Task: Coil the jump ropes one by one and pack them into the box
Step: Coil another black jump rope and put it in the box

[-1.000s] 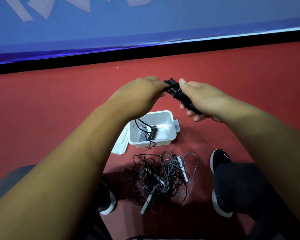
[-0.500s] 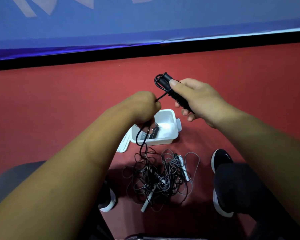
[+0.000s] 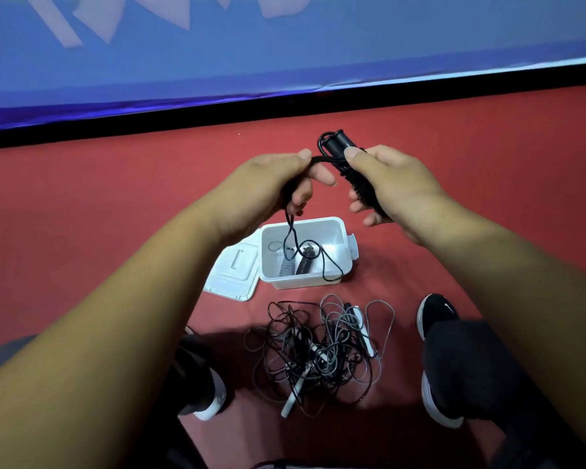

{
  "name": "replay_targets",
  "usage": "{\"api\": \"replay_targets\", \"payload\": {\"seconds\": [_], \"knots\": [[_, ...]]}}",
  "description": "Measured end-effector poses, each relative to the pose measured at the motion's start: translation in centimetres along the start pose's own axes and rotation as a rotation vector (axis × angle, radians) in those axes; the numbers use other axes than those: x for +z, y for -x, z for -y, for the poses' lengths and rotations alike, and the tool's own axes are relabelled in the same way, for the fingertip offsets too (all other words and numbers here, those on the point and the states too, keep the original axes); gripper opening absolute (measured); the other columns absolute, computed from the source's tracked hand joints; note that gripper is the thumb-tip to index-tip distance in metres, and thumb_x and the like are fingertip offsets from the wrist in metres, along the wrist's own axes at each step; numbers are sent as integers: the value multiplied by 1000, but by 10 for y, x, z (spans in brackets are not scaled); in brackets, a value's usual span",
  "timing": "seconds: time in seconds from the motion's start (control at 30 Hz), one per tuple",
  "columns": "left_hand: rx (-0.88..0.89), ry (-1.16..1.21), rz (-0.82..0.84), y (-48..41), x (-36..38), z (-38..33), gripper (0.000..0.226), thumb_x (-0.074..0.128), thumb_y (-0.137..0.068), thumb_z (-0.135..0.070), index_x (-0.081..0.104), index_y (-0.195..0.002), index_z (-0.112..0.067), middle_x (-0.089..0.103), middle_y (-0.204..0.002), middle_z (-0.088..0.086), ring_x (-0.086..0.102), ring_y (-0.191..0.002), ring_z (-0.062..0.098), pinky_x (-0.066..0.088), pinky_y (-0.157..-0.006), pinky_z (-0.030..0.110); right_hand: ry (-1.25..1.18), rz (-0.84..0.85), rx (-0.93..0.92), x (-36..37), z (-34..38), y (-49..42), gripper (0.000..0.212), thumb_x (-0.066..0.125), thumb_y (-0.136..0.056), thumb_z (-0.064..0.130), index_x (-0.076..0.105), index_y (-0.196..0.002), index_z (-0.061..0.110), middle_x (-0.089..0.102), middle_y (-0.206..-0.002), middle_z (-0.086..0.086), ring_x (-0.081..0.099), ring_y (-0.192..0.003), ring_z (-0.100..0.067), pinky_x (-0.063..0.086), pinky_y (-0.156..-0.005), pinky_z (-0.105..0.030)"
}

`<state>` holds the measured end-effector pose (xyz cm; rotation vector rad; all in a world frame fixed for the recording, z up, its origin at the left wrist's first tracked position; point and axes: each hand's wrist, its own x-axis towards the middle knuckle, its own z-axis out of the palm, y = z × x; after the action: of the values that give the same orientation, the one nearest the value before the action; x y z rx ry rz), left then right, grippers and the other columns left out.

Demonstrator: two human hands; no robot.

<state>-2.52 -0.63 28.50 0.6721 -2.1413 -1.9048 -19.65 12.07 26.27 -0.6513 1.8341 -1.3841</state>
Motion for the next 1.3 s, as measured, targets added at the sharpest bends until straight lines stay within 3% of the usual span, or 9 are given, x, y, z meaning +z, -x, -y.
{"api": "replay_targets", "payload": {"seconds": [0.17,0.33,0.5,0.63,0.7,0.77,0.83,1.0,1.3], "knots": [[-20,-571,19,8,-10,7,24,54,-109,-34,77,-113,-27,70,-74,-3,55,-66,12,48,-72,31,-132,63,60,3,11,8,40,68,-98,54,71,-114,17,72,-78,-9,62,-60,-23,42,-49,-28],[-63,-818,-99,9,-10,4,26,53,-109,-37,74,-99,-25,75,-70,-5,67,-62,7,55,-72,31,-275,253,147,14,11,18,45,68,-97,59,65,-103,14,65,-79,-14,54,-54,-22,32,-43,-25],[-14,-385,-75,18,-9,3,28,50,-111,-24,70,-104,-7,73,-81,9,73,-77,18,56,-73,26,-373,301,185,12,16,15,43,62,-100,59,59,-98,17,61,-74,-8,48,-52,-17,26,-40,-23],[24,-135,-130,18,-17,7,25,54,-109,-23,72,-111,-5,57,-77,6,48,-62,18,42,-65,36,-302,249,131,13,17,11,40,63,-101,54,62,-106,15,63,-74,-9,50,-54,-20,27,-43,-24],[-37,-60,-159,20,-18,4,37,57,-106,-41,73,-118,-11,43,-68,4,36,-57,17,33,-62,35,-161,222,36,15,14,9,37,64,-102,51,65,-108,14,67,-76,-13,53,-58,-25,32,-46,-26],[-119,-64,-153,24,-18,-1,54,49,-99,-69,77,-118,-27,32,-64,2,28,-56,19,28,-57,33,-63,244,-40,19,11,10,36,63,-103,49,67,-107,14,69,-77,-14,56,-60,-26,36,-47,-28],[-125,-64,-177,25,-16,-1,55,50,-94,-77,78,-92,-31,31,-61,0,28,-53,19,27,-56,33,-32,293,-79,24,8,13,35,62,-104,48,69,-108,14,70,-77,-15,58,-60,-26,38,-46,-28],[-20,8,-215,16,-20,6,40,62,-102,-47,75,-101,-9,38,-55,-1,32,-52,18,30,-57,34,-23,331,-83,25,6,14,35,60,-106,49,70,-100,17,71,-79,-16,61,-62,-27,42,-48,-30],[-42,-126,-107,11,-30,5,21,64,-103,-38,80,-101,-23,44,-60,-6,30,-59,16,28,-53,27,-23,352,2,23,-1,20,39,58,-106,51,71,-111,14,74,-83,-17,71,-68,-32,49,-49,-31]]}}
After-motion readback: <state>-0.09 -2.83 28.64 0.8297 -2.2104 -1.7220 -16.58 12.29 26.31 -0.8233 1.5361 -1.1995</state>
